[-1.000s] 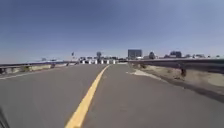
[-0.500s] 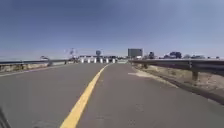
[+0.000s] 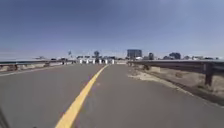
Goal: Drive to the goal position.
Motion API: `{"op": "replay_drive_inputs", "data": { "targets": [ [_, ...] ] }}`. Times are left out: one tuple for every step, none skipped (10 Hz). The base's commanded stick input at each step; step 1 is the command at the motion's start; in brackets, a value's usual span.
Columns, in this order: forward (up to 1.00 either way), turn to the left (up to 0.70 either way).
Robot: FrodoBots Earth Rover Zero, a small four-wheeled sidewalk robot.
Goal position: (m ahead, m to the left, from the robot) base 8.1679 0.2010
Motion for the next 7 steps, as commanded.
{"op": "replay_drive_inputs", "data": {
  "targets": [
    [1.0,0.0],
    [1.0,0.0],
    [1.0,0.0],
    [1.0,0.0],
    [1.0,0.0],
    [1.0,0.0],
    [1.0,0.0]
  ]
}}
